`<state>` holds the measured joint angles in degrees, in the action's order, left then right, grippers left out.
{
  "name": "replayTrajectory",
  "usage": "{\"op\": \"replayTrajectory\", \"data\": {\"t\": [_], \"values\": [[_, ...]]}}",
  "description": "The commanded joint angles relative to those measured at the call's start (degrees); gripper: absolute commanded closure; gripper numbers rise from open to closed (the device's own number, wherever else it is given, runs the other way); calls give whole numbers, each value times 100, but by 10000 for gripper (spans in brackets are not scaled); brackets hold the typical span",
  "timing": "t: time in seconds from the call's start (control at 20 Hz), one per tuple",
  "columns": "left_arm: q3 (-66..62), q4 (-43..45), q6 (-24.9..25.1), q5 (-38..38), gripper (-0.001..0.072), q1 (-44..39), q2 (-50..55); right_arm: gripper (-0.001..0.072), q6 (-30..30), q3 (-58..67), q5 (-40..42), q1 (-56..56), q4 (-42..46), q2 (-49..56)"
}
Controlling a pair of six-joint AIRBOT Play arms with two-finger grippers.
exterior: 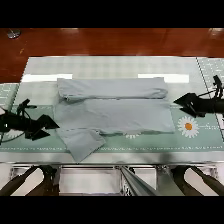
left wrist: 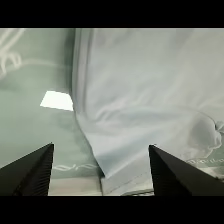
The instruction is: Fold the shirts.
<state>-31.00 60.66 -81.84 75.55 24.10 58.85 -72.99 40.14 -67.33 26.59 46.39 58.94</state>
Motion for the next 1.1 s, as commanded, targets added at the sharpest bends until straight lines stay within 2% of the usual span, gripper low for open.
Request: {"op": "replayTrajectory", "data": {"t": [0.0,0.25,0.4,0.45,0.5,0.55,0.65,0.8,1.05], "values": [[909,-483,63,-262,9,219,-542,86,153,-922,146,57,-348,-706],[1495,-1305,127,-975,9,-522,-538,86,125,-901,192,101,-348,-702],[1580,-1401,122,-1637,15,-1191,-538,86,-201,-579,264,793,570,-699],[1578,-1405,122,-1781,157,-1333,-535,86,-479,-538,245,1091,1152,-702],[1567,-1408,129,-1821,491,-1405,-535,86,-793,-560,129,1279,1681,-680],[1537,-1464,216,-1805,677,-1412,-538,86,-1001,-638,-17,1329,2061,-619],[1408,-1547,564,-1738,688,-1412,-540,86,-1078,-852,-168,1143,1969,-476],[1145,-1572,643,-1523,689,-1412,-542,86,-973,-907,-490,595,1814,87],[968,-1574,640,-1491,688,-1412,-542,86,-745,-704,-55,-173,992,1010]]}}
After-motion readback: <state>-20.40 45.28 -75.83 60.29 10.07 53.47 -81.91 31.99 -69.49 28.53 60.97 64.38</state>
